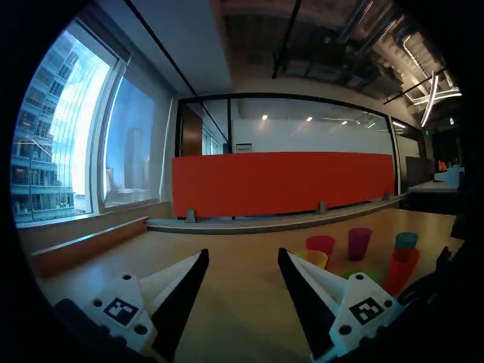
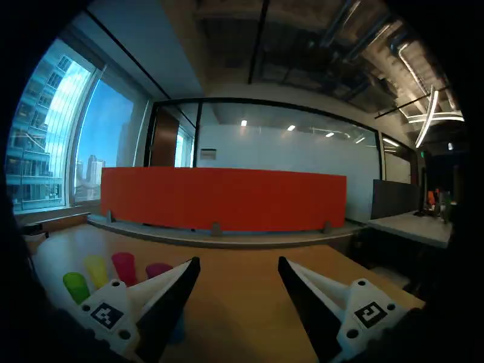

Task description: Pour water

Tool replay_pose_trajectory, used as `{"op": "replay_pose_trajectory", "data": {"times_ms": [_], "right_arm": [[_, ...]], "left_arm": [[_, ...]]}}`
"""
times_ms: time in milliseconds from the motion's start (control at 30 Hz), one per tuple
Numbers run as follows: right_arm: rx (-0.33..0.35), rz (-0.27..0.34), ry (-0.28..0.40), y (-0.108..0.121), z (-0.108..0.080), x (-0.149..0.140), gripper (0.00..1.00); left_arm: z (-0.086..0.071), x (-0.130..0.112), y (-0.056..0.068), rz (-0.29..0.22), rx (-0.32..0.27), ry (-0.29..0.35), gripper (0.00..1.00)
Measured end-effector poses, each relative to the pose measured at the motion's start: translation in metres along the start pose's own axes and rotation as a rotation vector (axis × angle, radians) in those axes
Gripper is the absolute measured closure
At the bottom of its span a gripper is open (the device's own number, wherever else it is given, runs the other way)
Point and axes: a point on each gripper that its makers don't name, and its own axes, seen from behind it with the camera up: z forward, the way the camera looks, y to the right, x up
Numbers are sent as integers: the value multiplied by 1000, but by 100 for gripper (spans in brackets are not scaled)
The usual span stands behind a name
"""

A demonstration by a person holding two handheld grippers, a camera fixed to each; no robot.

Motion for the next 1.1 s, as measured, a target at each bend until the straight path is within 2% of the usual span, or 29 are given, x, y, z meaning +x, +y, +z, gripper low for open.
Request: {"op": "replay_pose_trajectory", "data": {"times_ms": [467, 1100], "right_arm": [[13, -35, 0, -12, 3, 6, 0], [3, -30, 0, -5, 4, 3, 0]], "left_arm": [[8, -14, -4, -27, -7, -4, 16], [13, -23, -5, -30, -12, -43, 16]]}}
